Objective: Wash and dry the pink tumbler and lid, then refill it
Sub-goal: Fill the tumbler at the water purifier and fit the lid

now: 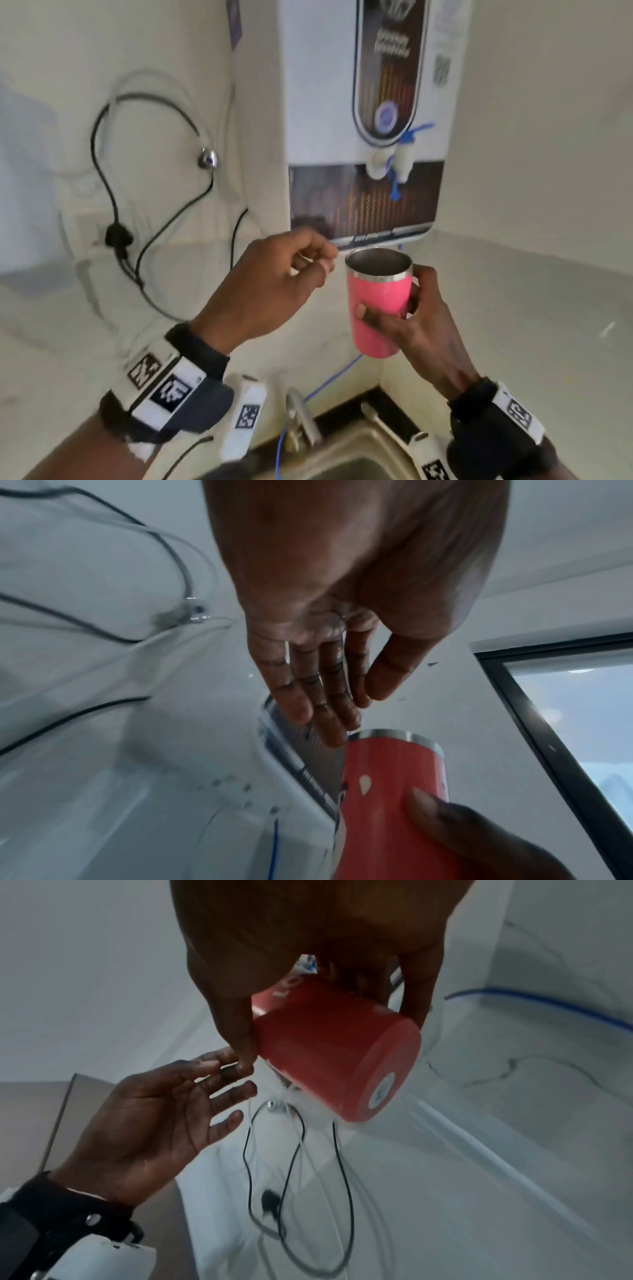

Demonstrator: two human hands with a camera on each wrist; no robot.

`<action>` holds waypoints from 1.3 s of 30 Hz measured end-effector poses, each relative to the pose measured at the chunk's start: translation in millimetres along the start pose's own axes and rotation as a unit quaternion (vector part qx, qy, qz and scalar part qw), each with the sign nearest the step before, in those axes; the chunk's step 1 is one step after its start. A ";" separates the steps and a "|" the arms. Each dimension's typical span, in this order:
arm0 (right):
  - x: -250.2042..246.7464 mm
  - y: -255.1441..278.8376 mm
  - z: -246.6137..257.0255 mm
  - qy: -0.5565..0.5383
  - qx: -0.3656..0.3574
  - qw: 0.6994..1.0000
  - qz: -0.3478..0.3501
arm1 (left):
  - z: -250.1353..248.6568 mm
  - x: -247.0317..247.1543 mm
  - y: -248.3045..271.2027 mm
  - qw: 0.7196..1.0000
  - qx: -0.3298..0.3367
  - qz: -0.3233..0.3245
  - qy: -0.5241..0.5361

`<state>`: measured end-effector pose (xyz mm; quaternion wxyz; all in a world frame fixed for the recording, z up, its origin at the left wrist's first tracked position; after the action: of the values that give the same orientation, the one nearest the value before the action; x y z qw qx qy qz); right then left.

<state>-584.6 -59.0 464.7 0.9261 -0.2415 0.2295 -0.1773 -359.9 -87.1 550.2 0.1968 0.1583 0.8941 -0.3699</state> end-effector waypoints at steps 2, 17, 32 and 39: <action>-15.1 -19.9 8.2 0.008 -0.002 0.999 -0.032 | -24.3 -3.3 -39.5 0.998 0.057 -0.023 -0.033; -28.2 -83.5 8.7 0.048 0.024 0.997 -0.060 | -91.8 36.3 -190.6 0.953 0.132 0.048 -0.268; -26.4 -93.5 -3.8 0.044 0.030 0.997 -0.053 | -79.8 36.0 -215.7 0.961 0.081 -0.017 -0.264; -24.2 -96.2 -10.4 0.035 0.029 0.997 -0.055 | -72.7 37.2 -222.5 0.953 0.060 -0.019 -0.296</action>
<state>-631.0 -131.0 515.6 0.9130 -0.2199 0.2431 -0.2429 -504.9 -179.8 713.2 0.4355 0.0363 0.7750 -0.4564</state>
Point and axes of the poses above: each hand's wrist, its own y-axis away from the middle knuckle, its own x-axis out of the palm, z = x × y, the point moved 1 cm from there along -y, towards the middle knuckle, and after that the axes turned 11 degrees about y, right-handed, at the moved point
